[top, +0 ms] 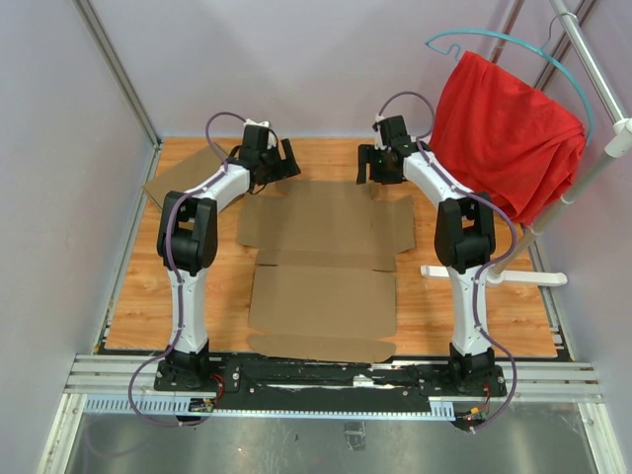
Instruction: Fold the paper box
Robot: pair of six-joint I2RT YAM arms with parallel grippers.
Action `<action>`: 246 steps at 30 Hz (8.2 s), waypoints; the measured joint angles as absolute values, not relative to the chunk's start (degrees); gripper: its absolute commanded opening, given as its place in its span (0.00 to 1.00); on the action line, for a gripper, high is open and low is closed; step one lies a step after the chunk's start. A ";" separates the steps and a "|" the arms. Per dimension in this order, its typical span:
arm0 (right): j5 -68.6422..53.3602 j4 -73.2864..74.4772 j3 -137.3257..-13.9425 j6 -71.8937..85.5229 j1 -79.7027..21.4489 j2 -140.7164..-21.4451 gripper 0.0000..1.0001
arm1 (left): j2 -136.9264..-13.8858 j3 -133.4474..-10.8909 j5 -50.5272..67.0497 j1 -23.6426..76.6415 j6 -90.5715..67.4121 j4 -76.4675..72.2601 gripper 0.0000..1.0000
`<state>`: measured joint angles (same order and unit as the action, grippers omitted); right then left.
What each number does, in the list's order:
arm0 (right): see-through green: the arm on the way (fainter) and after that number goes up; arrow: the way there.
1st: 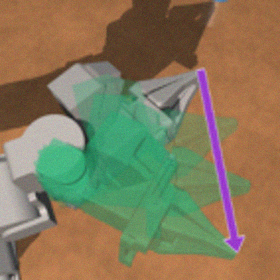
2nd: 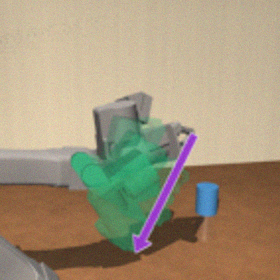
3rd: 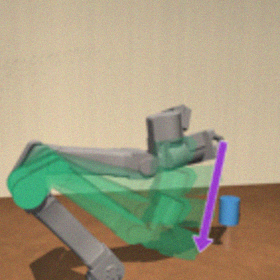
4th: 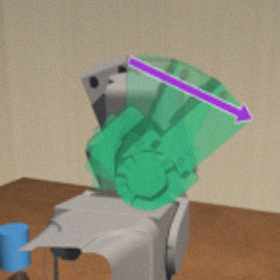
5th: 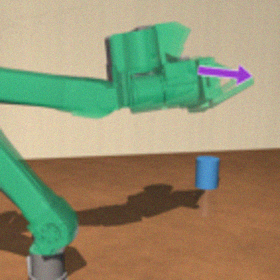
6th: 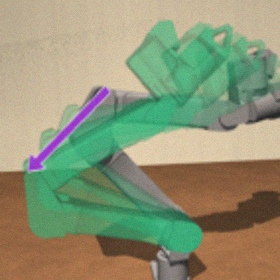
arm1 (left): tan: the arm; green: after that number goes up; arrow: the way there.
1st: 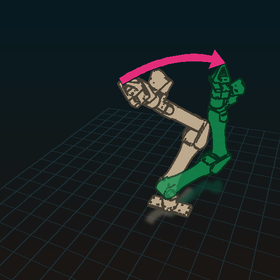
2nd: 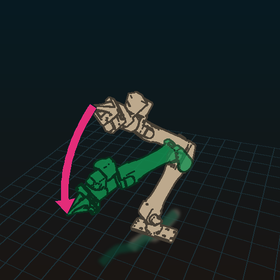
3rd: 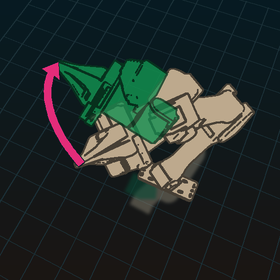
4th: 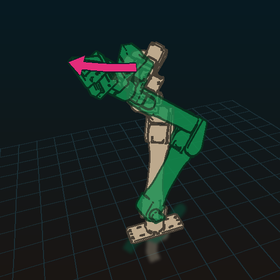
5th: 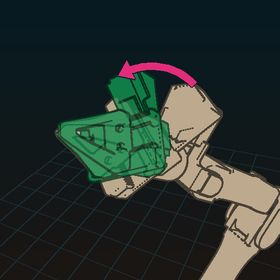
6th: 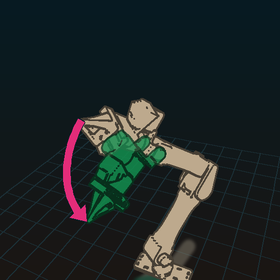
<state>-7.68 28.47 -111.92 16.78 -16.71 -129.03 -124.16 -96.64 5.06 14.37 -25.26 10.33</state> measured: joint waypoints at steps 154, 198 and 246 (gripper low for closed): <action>-14.48 11.27 -50.00 34.46 -19.81 -91.88 0.84 | -82.11 -38.24 17.06 14.13 -39.03 -7.20 0.85; -11.20 14.33 -53.47 33.19 -22.28 -94.08 0.84 | -90.39 -40.95 16.60 17.45 -37.28 -8.34 0.84; -17.69 9.13 -64.62 32.75 -30.11 -104.90 0.81 | -93.95 -34.85 18.04 17.85 -40.47 -25.98 0.82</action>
